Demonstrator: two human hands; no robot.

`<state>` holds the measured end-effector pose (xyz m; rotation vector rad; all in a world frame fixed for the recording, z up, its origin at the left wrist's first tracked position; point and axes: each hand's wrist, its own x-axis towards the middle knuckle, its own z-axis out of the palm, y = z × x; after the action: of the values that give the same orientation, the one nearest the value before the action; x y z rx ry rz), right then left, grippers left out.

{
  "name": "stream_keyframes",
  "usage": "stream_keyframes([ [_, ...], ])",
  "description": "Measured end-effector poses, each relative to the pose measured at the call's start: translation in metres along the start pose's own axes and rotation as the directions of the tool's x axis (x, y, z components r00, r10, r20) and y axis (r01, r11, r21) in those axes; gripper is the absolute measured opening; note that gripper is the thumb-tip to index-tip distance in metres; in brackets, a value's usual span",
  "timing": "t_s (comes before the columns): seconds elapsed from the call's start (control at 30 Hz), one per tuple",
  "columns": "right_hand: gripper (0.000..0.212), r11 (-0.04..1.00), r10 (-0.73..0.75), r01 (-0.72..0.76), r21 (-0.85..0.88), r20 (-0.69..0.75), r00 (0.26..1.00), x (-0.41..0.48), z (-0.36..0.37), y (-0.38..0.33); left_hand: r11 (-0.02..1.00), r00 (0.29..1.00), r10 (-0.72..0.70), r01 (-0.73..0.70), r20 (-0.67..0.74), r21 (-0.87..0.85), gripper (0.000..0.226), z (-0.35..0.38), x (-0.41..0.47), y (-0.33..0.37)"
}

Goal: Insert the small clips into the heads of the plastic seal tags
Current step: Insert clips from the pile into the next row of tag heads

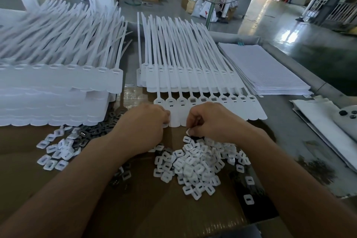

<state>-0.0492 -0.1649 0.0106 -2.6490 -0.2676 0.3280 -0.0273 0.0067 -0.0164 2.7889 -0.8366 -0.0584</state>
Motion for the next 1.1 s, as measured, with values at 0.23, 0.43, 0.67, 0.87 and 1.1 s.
stream_keyframes([
  [0.23,0.021,0.984,-0.001,0.036,0.177,-0.191,0.982,0.003,-0.010,0.009,1.000,1.000,0.008,-0.008,-0.005,0.012,0.040,0.001,0.000,-0.002],
  [0.43,0.012,0.984,0.117,-0.058,0.168,-0.366,0.923,0.030,-0.015,0.024,0.999,1.000,0.000,-0.001,0.011,0.033,0.045,0.000,0.001,0.000],
  [0.67,0.006,0.988,0.130,-0.089,0.125,-0.374,0.918,0.047,-0.008,0.032,1.000,1.000,0.005,-0.006,0.012,0.031,0.045,0.002,0.000,-0.001],
  [0.87,0.008,0.992,0.126,-0.116,0.051,-0.322,0.938,0.049,-0.008,0.027,1.000,1.000,-0.003,0.003,0.013,0.016,0.048,0.002,0.001,-0.002],
  [1.1,0.014,0.988,0.125,-0.147,-0.051,-0.301,0.945,0.053,-0.007,0.020,1.000,1.000,-0.005,0.005,0.021,0.020,0.044,0.002,0.002,-0.001],
])
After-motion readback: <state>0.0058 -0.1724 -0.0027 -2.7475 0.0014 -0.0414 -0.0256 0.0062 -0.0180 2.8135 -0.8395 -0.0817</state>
